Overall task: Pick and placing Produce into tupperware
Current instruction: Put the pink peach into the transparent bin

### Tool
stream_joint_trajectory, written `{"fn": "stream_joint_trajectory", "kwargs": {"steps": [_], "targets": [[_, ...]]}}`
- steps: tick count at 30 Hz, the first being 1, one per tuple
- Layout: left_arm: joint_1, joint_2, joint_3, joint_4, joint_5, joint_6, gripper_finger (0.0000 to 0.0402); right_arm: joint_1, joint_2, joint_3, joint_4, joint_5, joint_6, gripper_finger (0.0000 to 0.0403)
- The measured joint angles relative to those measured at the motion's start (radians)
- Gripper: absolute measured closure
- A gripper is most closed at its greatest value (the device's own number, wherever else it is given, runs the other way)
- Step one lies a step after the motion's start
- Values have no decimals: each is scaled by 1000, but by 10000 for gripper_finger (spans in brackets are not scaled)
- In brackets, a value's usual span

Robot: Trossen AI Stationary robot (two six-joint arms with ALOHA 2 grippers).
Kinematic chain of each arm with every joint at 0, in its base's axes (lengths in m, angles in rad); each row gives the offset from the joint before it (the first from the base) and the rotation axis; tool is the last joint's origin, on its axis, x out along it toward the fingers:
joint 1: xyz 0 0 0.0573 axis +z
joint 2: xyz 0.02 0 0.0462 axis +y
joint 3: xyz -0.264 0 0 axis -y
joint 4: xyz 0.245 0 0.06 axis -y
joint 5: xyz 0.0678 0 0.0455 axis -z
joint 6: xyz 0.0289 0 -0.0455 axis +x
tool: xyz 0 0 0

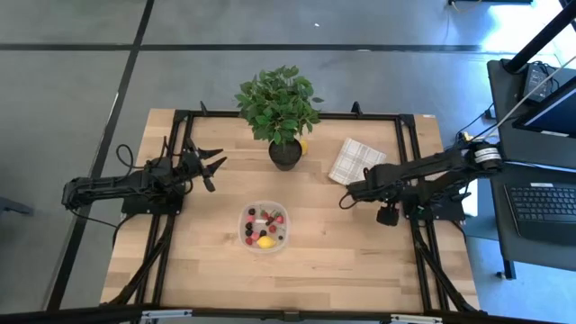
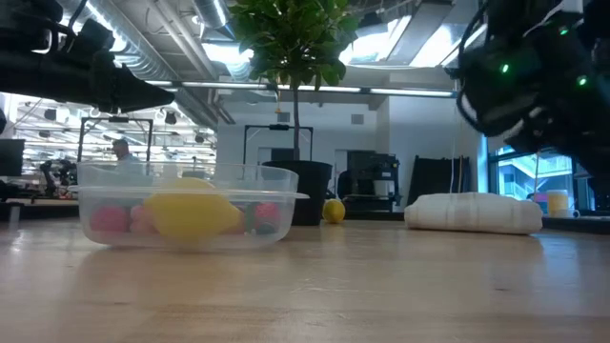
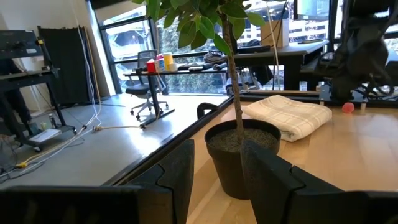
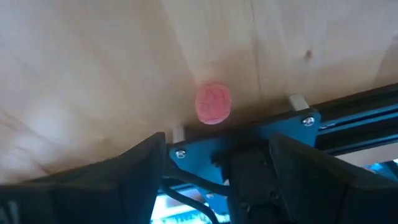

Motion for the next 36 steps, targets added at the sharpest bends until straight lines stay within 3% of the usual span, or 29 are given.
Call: {"fn": "stream_joint_trajectory", "kwargs": {"steps": [15, 36], "targets": [[0, 0, 0, 0, 0, 0, 276, -60, 238, 0, 16, -1, -220, 115], [0, 0, 0, 0, 0, -5, 276, -68, 360, 0, 100, -1, -238, 115]]}}
